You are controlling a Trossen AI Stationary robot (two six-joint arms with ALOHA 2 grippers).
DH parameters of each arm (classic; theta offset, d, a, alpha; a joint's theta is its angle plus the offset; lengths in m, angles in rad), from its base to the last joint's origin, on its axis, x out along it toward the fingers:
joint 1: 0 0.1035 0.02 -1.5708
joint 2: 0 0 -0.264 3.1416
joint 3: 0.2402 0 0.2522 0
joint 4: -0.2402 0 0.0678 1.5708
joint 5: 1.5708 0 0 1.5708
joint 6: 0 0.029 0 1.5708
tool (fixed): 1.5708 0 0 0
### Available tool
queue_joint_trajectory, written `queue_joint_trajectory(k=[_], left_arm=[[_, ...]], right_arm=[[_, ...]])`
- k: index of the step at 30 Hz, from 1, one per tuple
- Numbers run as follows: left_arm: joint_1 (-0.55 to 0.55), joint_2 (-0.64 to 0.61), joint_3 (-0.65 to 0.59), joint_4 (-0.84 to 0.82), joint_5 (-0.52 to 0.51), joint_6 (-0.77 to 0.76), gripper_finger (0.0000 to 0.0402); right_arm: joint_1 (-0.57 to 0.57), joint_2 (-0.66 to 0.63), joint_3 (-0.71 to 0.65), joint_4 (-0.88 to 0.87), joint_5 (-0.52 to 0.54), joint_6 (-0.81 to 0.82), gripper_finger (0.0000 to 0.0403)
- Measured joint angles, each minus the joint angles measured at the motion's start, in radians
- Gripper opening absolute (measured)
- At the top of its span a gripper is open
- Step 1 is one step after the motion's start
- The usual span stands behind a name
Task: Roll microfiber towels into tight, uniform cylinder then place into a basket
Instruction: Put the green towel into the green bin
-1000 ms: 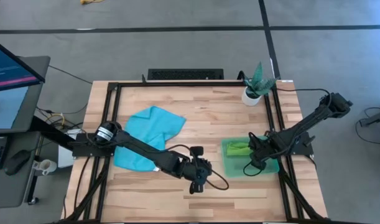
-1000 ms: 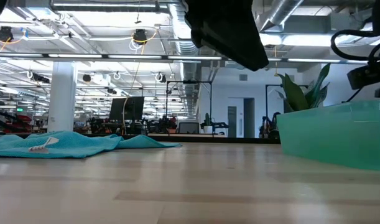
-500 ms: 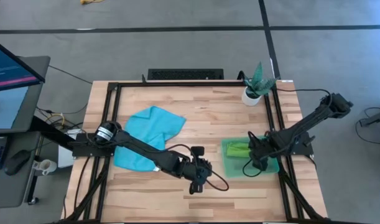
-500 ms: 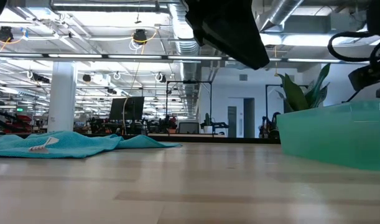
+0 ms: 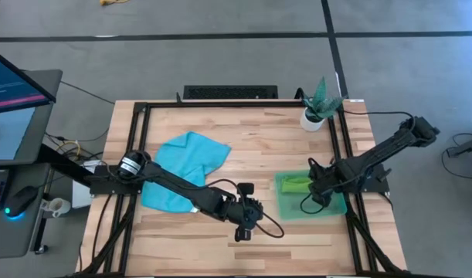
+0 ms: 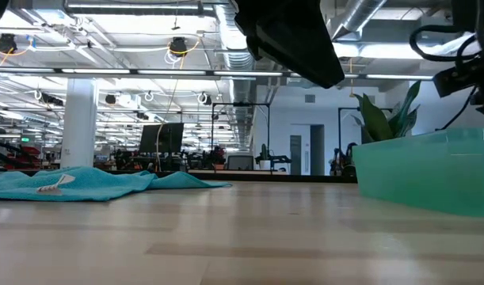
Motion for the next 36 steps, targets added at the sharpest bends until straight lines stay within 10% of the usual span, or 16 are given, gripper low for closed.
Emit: queue_joint_trajectory(k=[21,36], left_arm=[[-0.001,0.000,0.000,-0.016,0.001,0.001,0.0090],[-0.021,-0.056,0.001,-0.152,-0.002,-0.070,0.0090]], right_arm=[[-0.032,0.006,-0.021,0.013,0.090,0.125,0.0083],[-0.099,0.005,0.019,-0.005,0.079,0.087,0.0204]])
